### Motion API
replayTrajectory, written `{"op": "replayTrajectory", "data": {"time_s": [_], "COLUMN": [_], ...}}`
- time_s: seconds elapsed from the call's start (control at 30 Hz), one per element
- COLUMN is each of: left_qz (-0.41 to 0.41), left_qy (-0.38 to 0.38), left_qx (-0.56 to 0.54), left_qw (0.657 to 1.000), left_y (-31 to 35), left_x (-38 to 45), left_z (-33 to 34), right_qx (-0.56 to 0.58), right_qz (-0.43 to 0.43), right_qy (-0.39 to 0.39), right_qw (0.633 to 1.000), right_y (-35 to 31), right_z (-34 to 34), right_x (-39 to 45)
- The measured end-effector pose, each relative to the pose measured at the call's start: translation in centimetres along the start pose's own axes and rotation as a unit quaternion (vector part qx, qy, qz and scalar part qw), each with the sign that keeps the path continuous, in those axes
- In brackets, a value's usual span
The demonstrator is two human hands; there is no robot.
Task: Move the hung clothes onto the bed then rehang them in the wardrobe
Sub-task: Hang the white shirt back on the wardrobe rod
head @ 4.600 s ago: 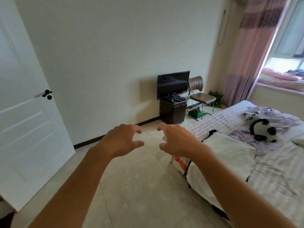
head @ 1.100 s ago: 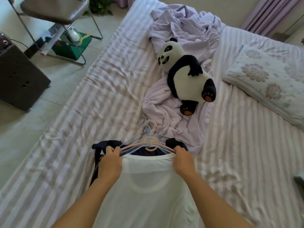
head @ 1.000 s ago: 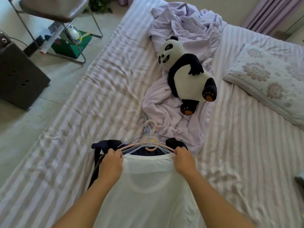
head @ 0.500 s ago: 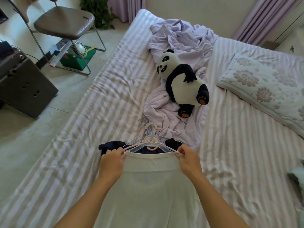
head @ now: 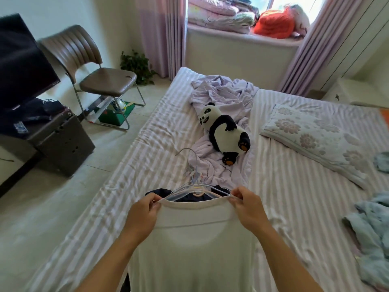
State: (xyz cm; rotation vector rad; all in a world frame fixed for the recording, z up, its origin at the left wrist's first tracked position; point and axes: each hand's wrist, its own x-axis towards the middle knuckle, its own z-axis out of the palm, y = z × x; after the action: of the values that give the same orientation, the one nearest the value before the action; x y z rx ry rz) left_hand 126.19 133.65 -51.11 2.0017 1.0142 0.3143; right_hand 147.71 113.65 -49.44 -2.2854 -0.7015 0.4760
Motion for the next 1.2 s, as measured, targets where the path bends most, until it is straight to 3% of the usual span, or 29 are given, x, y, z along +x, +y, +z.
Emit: {"op": "replayTrajectory", "data": {"time_s": [0.2,0.5,0.6,0.77,1.2], "left_qz": [0.040,0.101,0.103,0.107,0.041], "left_qy": [0.034,0.176,0.229,0.303,0.436], "left_qx": [-0.045,-0.002,-0.007,-0.002,0.012], "left_qw": [0.998,0.979,0.968,0.947,0.899], "left_y": [3.6,9.1,10.8,13.4,16.0], "left_x": [-7.1,-17.7,-22.5,-30.5,-50.9], "left_z": [-5.2,-10.3,-11.1,-11.9,-17.3], "right_qx": [0.009,0.028,0.043,0.039,0.104], "right_qz": [-0.053,-0.170,-0.225,-0.331,-0.481], "right_qy": [-0.009,-0.042,-0.074,-0.054,-0.092], "right_qw": [0.999,0.984,0.970,0.941,0.866], "right_y": [-3.7,-8.1,-9.1,-10.6,-19.4], "right_z": [-4.1,-10.8,-12.7,-15.0,-15.0], "right_x": [-6.0,-13.5,-15.9,-19.7,-33.3]}}
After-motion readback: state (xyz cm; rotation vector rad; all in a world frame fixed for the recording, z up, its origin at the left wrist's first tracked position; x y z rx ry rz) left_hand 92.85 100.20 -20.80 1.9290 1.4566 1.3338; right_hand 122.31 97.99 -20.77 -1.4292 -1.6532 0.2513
